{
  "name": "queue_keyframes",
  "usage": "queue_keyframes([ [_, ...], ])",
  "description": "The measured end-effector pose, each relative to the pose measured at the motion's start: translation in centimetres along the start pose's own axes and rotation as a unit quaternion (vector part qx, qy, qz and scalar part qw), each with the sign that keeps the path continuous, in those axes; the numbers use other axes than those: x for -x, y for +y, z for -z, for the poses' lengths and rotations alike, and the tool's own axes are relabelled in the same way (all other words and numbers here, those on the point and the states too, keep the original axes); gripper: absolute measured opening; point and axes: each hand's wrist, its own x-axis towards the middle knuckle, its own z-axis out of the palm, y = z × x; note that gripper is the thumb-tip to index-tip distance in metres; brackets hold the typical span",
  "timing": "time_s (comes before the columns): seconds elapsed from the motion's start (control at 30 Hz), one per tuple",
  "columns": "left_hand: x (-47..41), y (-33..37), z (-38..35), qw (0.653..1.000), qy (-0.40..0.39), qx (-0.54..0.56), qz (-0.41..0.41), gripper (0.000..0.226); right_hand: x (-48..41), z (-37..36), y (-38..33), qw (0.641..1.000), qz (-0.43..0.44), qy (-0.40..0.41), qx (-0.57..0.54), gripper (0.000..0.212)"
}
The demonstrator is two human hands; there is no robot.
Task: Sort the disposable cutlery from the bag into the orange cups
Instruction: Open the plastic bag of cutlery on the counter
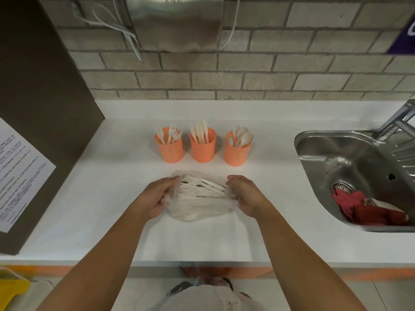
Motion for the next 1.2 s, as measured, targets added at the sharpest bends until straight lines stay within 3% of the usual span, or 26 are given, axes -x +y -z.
queue_keyframes([
  [0.03,0.2,0.0,-0.1,0.997,0.026,-0.065,-0.026,0.016,0.1,0.1,0.0,0.998,0.022,0.013,0.055,0.041],
  [0.13,-0.4,-0.5,0.6,0.956,0.112,-0.255,-0.09,0.029,-0.2,0.0,-0.2,0.96,0.074,0.078,0.257,0.043],
  [0.23,-0.7,-0.9,0.6,0.862,0.212,-0.438,-0.14,0.037,-0.3,-0.2,0.2,0.855,0.099,0.15,0.486,0.056],
  [0.27,-0.7,-1.1,0.7,0.838,0.233,-0.471,-0.147,0.039,0.0,-0.4,0.3,0.839,0.098,0.157,0.512,0.058],
  [0.37,-0.8,-1.2,0.6,0.811,0.269,-0.495,-0.157,0.032,0.7,-0.9,-0.1,0.873,0.074,0.16,0.455,0.041],
  [0.43,-0.9,-1.1,0.5,0.815,0.266,-0.488,-0.162,0.021,0.8,-0.9,-0.2,0.91,0.094,0.185,0.359,0.018],
  [0.5,-1.1,-1.0,0.8,0.847,0.262,-0.436,-0.155,0.019,0.8,-0.9,-0.3,0.939,0.097,0.216,0.25,0.005],
  [0.6,-1.0,-0.8,1.2,0.96,0.222,-0.157,-0.069,0.017,0.9,-0.4,-0.2,0.983,0.034,0.173,0.043,0.004],
  [0.63,-0.9,-0.7,1.2,0.978,0.197,-0.058,-0.032,0.017,1.0,-0.2,-0.3,0.989,0.002,0.147,-0.022,0.005],
  [0.7,-0.9,-0.5,1.2,0.984,0.16,0.071,0.019,0.021,0.8,0.3,-0.2,0.986,-0.048,0.103,-0.126,0.013],
  [0.8,-1.5,-0.4,1.8,0.974,0.123,0.174,0.076,0.023,0.3,0.5,0.4,0.958,-0.095,0.081,-0.258,0.019],
  [0.93,-2.1,-0.8,1.9,0.954,0.099,0.263,0.109,0.042,-0.1,0.2,1.3,0.949,-0.09,0.088,-0.289,0.04],
  [1.0,-2.4,-1.0,2.0,0.949,0.101,0.282,0.104,0.047,0.1,0.1,1.3,0.946,-0.084,0.1,-0.295,0.035],
  [1.1,-2.4,-1.7,2.1,0.96,0.092,0.245,0.095,0.029,0.3,0.0,1.3,0.963,-0.072,0.123,-0.228,0.028],
  [1.2,-1.8,-2.2,1.3,0.968,0.125,0.206,0.065,0.028,0.0,0.1,1.7,0.972,-0.066,0.121,-0.192,0.022],
])
